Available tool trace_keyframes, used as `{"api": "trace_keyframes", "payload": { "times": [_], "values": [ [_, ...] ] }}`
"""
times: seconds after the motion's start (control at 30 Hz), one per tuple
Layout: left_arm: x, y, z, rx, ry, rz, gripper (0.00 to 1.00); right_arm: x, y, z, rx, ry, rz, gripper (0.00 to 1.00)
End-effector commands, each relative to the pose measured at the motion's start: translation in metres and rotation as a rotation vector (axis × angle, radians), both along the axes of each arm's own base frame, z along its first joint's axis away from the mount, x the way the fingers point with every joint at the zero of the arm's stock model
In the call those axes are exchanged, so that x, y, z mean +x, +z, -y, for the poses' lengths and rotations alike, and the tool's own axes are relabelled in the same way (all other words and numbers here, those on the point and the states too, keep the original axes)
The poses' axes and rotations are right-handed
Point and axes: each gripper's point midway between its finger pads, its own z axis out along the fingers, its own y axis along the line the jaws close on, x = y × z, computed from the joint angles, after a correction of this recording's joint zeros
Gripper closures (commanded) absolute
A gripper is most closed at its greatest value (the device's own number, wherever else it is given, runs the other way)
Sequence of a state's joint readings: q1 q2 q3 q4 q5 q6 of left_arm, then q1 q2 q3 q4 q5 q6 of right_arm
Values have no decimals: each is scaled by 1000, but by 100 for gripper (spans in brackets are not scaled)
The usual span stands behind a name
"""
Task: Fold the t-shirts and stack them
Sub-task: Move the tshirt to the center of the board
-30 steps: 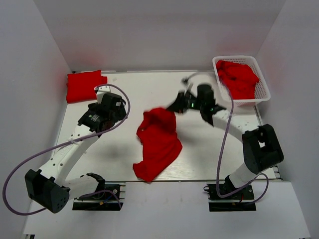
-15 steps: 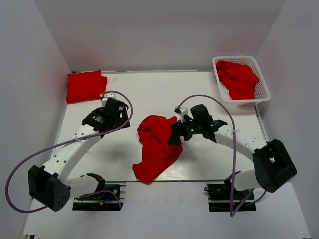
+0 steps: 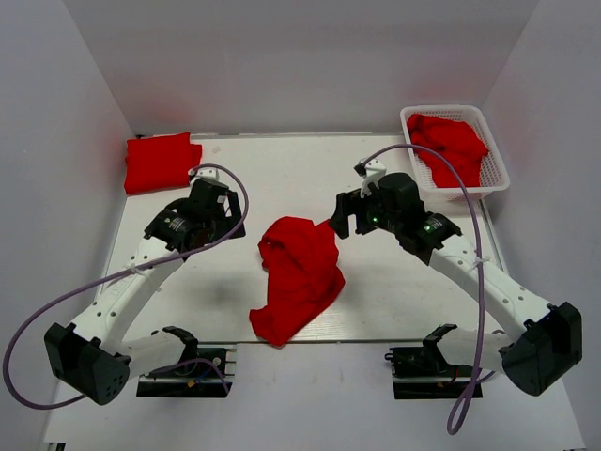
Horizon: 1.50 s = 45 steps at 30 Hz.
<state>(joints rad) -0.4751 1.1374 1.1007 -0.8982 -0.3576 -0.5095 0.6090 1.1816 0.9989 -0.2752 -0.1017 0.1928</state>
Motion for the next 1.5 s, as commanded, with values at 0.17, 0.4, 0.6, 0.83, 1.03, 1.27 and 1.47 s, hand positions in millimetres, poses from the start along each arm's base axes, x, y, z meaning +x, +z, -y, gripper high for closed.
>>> {"api": "trace_keyframes", "payload": {
  "times": [0.17, 0.4, 0.6, 0.83, 1.03, 1.27, 1.47],
  "values": [
    [4, 30, 8, -42, -56, 72, 0, 15, 10, 29, -40, -199, 26, 10],
    [-1, 13, 11, -46, -75, 29, 0, 10, 4, 24, -22, -180, -13, 10],
    [-6, 15, 8, -57, -76, 51, 0, 10, 10, 28, -5, -200, 11, 10],
    [-5, 16, 11, -67, -82, 56, 0, 9, 8, 28, -11, -206, -6, 10],
    [-4, 17, 13, -77, -89, 62, 0, 9, 9, 27, -2, -204, -7, 10],
    [1, -18, 34, -114, -175, 6, 0, -5, -4, 23, -26, -131, -45, 10],
    [14, -73, 71, -197, -262, -72, 9, -37, -50, 0, -28, 47, -184, 10]
  ]
}}
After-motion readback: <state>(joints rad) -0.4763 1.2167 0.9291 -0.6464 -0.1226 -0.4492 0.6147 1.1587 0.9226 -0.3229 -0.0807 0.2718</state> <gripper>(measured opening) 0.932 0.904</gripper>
